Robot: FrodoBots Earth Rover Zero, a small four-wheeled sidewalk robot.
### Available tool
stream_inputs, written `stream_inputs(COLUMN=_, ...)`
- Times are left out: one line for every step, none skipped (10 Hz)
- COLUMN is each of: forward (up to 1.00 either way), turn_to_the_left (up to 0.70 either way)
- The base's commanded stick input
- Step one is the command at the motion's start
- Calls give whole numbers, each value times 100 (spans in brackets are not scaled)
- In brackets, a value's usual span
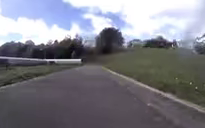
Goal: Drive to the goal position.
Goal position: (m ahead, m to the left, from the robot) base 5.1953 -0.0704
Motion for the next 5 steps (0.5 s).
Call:
stream_inputs(forward=100, turn_to_the_left=0)
stream_inputs(forward=100, turn_to_the_left=0)
stream_inputs(forward=100, turn_to_the_left=0)
stream_inputs(forward=100, turn_to_the_left=0)
stream_inputs(forward=100, turn_to_the_left=0)
